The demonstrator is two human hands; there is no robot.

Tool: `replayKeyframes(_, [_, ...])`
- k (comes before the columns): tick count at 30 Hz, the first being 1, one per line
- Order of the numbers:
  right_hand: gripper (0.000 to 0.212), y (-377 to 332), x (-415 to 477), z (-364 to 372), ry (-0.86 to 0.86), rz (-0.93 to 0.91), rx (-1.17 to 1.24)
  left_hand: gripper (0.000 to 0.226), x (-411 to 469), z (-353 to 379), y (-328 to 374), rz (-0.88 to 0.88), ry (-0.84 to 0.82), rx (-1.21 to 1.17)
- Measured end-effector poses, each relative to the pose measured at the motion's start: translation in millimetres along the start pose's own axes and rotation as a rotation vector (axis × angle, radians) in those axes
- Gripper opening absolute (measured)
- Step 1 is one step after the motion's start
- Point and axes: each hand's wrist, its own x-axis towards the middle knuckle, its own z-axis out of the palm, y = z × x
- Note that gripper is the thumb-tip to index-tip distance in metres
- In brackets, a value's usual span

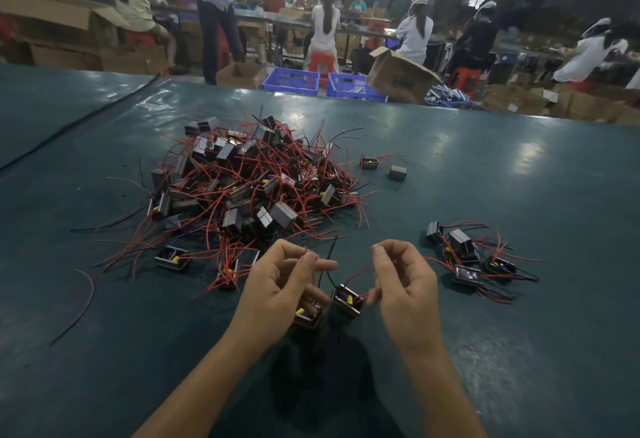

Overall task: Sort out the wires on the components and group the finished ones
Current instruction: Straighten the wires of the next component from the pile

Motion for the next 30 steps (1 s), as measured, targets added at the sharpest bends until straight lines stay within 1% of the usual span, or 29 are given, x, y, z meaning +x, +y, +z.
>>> replayKeyframes(2, [0.022, 0, 2, -4, -0.02, 0.043, 0.071, 0.024, 0, -1, 0, 0.018, 0.007, 0.015])
replayKeyframes(4, [0.02, 0, 1, -3, -0.032, 0.033, 0.076, 0.024, -1, 0, -1, 0.047, -0.013, 0.051])
replayKeyframes(8, [0.01, 1, -4, 4, -0.095, -0.078, -0.036, 0.019, -5, 3, -1, 0.079, -0.055, 0.096])
replayKeyframes(10, [0.01, 2, -8, 9, -0.148, -0.157, -0.105, 0.019, -6, 4, -1, 0.096, -0.082, 0.123])
replayKeyframes(12, [0.006, 2, -10, 14, -0.163, -0.202, -0.139, 0.02, -7, 4, -2, 0.129, -0.099, 0.157])
replayKeyframes(16, [0.009, 2, -11, 15, -0.132, -0.197, -0.129, 0.014, -6, 0, -5, 0.204, -0.076, 0.243])
replayKeyframes(20, [0.009, 1, -11, 14, -0.143, -0.17, -0.094, 0.005, -5, -2, -8, 0.295, -0.043, 0.347])
replayKeyframes(22, [0.009, 0, -12, 15, -0.149, -0.208, -0.111, 0.006, -5, -2, -8, 0.307, -0.042, 0.383])
replayKeyframes(26, [0.006, -3, -10, 13, -0.142, -0.343, -0.187, 0.02, -4, -2, -4, 0.317, -0.053, 0.423])
replayKeyframes(30, [0.004, 0, -10, 13, -0.156, -0.44, -0.249, 0.016, -5, -4, -4, 0.298, -0.076, 0.42])
